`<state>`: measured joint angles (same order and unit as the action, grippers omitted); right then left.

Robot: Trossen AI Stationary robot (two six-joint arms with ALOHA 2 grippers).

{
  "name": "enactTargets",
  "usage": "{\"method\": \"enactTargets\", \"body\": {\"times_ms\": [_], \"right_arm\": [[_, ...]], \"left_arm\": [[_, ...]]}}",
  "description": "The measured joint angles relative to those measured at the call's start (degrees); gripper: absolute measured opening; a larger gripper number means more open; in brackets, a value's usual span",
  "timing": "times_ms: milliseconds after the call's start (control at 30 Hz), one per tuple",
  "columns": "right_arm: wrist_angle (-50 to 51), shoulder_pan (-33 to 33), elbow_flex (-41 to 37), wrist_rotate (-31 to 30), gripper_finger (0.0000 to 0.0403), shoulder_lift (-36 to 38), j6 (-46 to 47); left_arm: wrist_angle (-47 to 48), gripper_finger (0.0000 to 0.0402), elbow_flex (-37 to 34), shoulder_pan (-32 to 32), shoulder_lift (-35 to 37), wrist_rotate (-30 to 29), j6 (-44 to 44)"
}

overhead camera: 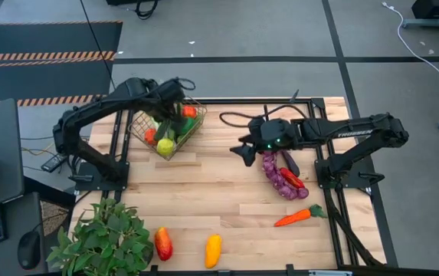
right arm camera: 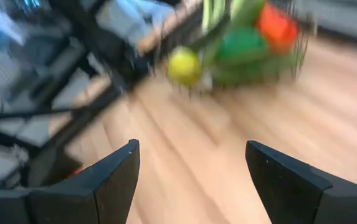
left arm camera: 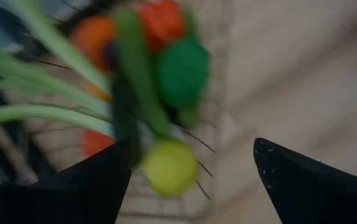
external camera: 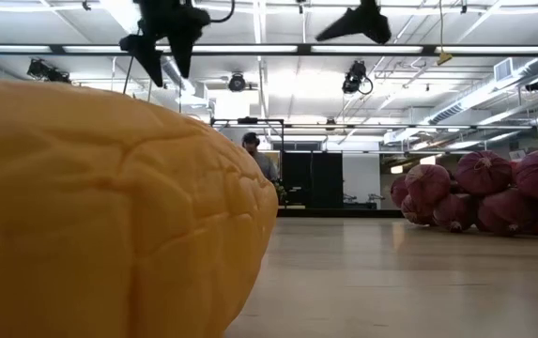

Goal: Build produce basket
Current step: Put the red mango into the wire basket

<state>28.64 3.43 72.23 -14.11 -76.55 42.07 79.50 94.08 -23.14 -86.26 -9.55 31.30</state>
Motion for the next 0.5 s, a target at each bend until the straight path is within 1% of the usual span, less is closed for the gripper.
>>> {"method": "enactTargets", "body": {"times_ms": [67,200,367,500], "right_arm": [[4.28,0.73,0.00,1.56,0.0295,0.00,1.73],[10.77,3.13,0.00,2.71,0.0293,0.00,6.95],[11.83,8.16,0.00,2.59,0.0286,0.00,11.38],[13.60,12.88,0.00,0.97,0.0282,0.00,13.75]], "left_arm": [[-0.01,0.0338,0.00,3.34,-0.08,2.04,0.61],[-0.38,0.0338,0.00,10.70,-0.96,3.07,5.03],[-2.99,0.0338,-0.02,19.46,-1.63,3.05,11.67],[-8.60,0.0338,0.02,26.60,-1.95,2.99,16.78]]}}
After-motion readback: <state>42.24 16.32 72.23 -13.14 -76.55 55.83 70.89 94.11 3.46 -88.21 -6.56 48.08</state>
